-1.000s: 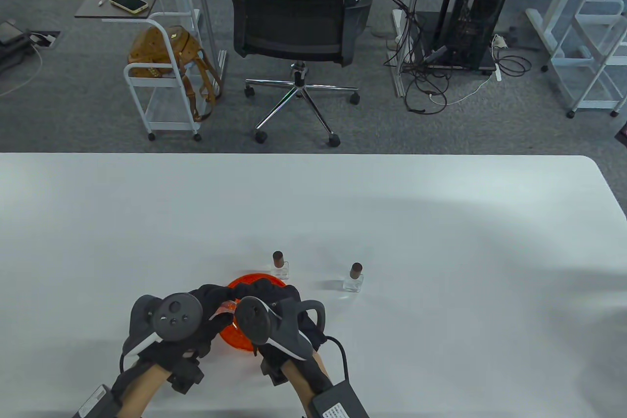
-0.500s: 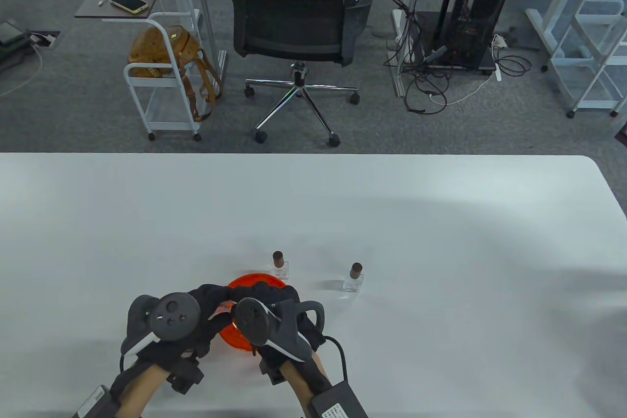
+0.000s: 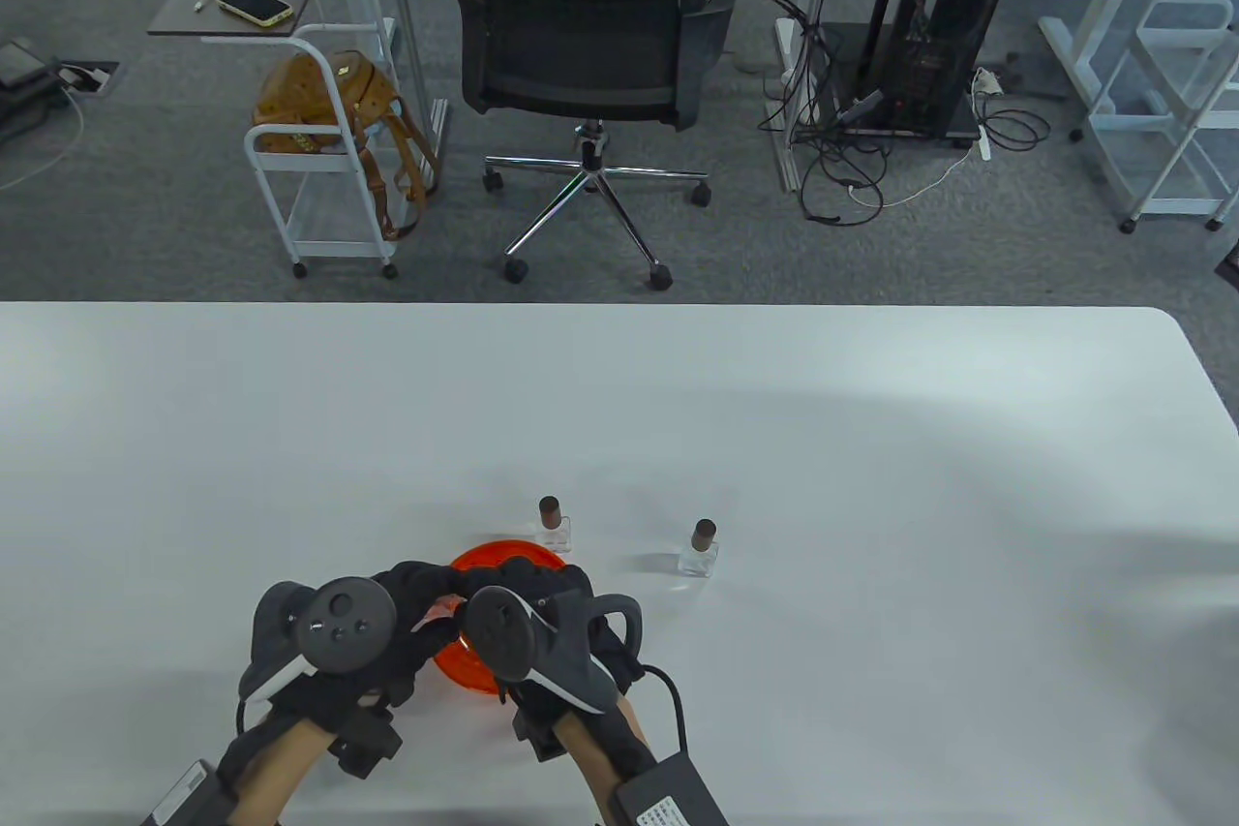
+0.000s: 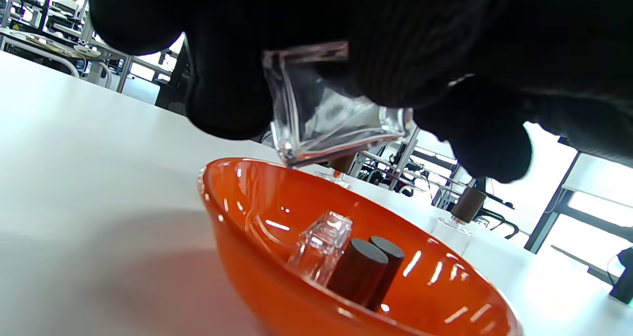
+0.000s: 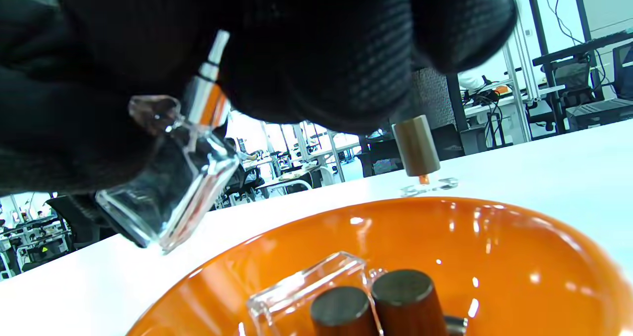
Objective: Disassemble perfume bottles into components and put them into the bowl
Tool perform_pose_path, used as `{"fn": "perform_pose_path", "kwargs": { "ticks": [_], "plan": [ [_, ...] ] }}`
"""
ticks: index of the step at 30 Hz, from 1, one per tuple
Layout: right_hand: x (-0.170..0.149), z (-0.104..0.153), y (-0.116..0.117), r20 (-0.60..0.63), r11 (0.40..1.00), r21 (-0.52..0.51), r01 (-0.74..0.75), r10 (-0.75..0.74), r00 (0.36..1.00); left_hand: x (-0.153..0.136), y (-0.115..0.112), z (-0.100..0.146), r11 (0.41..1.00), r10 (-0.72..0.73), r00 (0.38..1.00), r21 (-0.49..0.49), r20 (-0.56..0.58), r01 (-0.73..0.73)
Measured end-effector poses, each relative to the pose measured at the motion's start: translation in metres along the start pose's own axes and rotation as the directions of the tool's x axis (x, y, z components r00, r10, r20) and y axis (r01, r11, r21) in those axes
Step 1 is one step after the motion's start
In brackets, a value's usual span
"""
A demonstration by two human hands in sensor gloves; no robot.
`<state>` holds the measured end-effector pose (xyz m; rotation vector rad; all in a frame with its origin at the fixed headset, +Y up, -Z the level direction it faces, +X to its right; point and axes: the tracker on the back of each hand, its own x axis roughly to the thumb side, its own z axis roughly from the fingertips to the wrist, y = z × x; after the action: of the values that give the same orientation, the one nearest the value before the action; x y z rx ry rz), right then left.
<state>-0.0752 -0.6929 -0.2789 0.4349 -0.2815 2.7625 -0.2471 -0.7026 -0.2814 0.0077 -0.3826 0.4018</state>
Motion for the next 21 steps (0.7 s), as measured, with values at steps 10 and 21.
{"fn": "perform_pose_path", "kwargs": {
  "ticks": [10,21],
  "plan": [
    [-0.0008,0.0001,-0.0013,0.000,1.000,0.003,-0.004,0.004,1.000,0.0008,-0.0015,-0.0001,1.000,-0.003,1.000,-0.001,0.009,0.003],
    [-0.0001,0.0006,-0.0017,0.006,1.000,0.009,-0.005,0.005,1.000,0.0015,-0.0009,-0.0003,1.000,-0.007,1.000,0.009,0.005,0.007]
  ]
}}
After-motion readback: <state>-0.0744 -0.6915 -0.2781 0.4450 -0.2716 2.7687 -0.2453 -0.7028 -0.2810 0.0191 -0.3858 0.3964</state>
